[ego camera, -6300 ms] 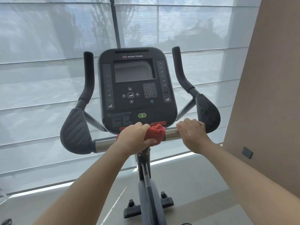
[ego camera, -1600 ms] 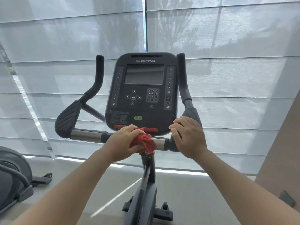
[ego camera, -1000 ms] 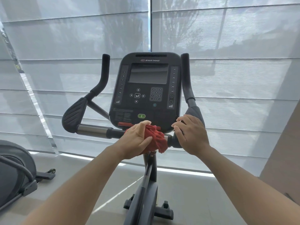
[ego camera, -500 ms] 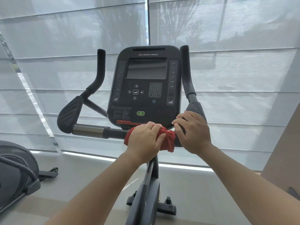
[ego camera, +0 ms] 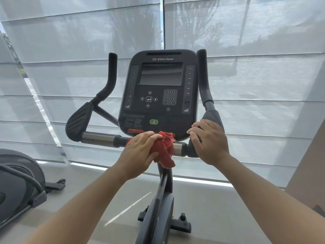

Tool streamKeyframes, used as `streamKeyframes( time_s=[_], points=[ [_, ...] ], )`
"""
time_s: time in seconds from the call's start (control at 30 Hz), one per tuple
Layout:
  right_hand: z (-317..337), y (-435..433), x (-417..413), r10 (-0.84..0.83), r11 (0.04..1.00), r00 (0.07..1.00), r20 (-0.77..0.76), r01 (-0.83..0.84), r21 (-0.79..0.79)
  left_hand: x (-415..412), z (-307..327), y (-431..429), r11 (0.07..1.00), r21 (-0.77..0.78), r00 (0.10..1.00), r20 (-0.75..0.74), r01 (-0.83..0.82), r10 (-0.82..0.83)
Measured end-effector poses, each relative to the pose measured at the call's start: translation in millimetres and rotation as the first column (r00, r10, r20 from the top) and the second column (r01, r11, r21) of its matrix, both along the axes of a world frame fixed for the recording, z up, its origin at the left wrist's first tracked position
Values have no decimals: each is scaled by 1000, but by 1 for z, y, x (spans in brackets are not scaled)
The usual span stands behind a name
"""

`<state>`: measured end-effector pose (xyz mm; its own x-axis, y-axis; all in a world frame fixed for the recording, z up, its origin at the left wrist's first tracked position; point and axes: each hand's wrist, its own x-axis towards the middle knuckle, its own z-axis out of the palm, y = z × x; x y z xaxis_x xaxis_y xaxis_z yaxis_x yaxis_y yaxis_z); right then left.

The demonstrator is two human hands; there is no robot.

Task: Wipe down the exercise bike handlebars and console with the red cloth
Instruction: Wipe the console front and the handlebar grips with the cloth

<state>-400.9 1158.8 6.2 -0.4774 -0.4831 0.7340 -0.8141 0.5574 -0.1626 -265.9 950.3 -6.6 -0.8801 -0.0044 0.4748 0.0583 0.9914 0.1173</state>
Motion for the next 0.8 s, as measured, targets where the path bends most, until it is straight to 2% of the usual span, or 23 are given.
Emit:
streamKeyframes(
  time_s=[0.13,0.37,0.67,0.8],
  points=[
    [-1,-1,0,-7,1000,1000,-12,7,-7,-1,-4,7,999,32,999,-12,-35,35],
    [-2,-2,1,-24,1000,999,-29,25,2,-4,-5,23,995,-84,999,-22,-45,43],
    [-2,-2,2,-38,999,999,-20,38,26,-8,-8,54,999,39,999,-38,-18,20],
    [-2,-2,2,-47,998,999,-20,47,32,-8,-2,48,985,166,999,-8,36,-35]
  ],
)
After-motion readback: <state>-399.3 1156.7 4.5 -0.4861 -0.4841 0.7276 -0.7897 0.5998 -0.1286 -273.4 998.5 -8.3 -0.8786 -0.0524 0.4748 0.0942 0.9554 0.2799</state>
